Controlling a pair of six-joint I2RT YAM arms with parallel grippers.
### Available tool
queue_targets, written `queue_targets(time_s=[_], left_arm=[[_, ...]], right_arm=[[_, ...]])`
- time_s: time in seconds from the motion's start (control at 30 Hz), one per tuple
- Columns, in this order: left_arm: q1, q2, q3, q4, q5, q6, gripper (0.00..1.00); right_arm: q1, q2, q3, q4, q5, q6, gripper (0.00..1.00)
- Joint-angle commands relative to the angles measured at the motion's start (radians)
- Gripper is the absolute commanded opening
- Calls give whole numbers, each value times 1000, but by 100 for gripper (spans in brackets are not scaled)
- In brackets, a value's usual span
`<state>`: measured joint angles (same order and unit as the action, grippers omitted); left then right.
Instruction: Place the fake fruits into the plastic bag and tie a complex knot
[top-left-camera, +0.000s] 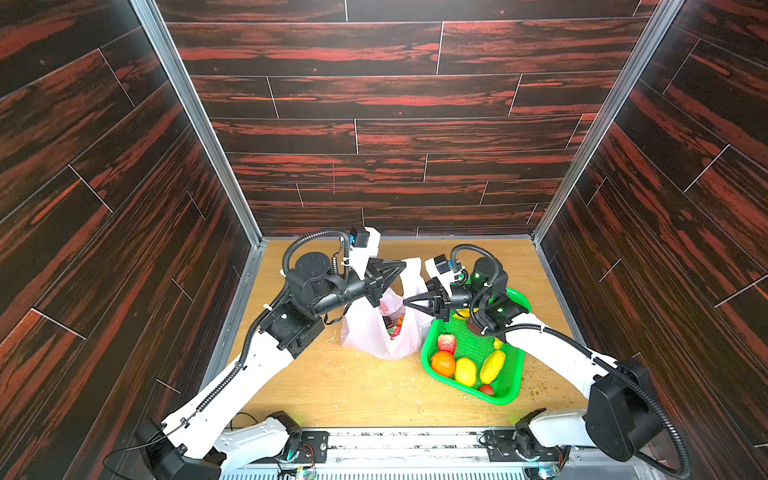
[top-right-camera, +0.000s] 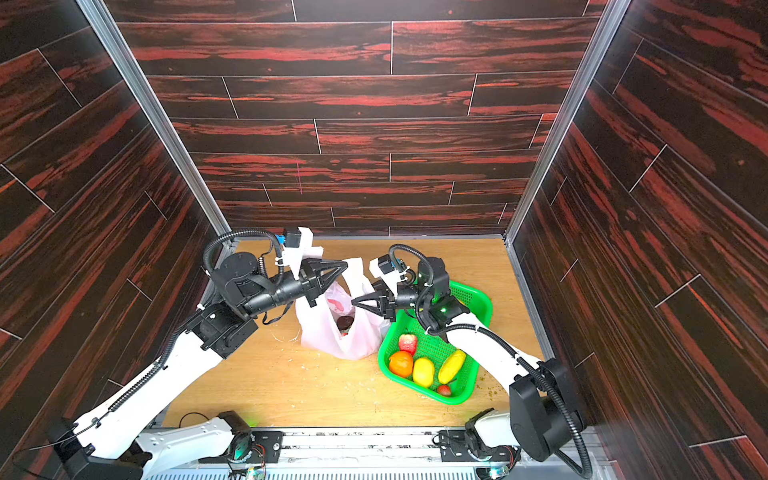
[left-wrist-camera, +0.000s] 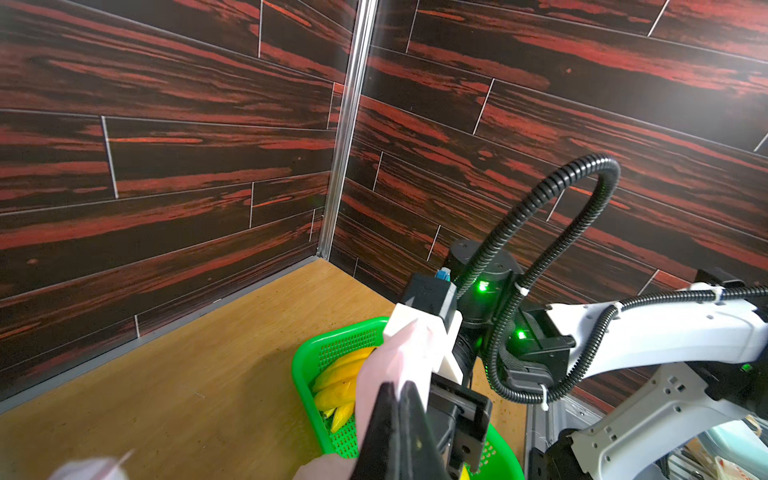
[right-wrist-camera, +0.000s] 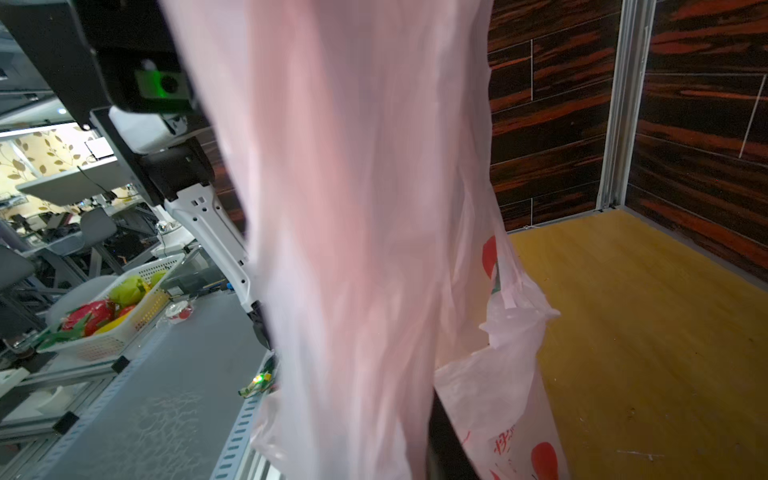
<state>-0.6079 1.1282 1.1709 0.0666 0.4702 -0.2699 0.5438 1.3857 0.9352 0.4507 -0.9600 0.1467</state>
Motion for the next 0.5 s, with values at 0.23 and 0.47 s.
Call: queue_targets(time_s=[0.23, 0.47], left_arm=[[19, -88, -1, -11, 9, 31, 46], [19, -90, -43, -7, 70, 19, 67]], right_arm=[[5, -40, 9, -46, -5, -29, 0], [5, -45, 17, -34, -46, -13, 0]])
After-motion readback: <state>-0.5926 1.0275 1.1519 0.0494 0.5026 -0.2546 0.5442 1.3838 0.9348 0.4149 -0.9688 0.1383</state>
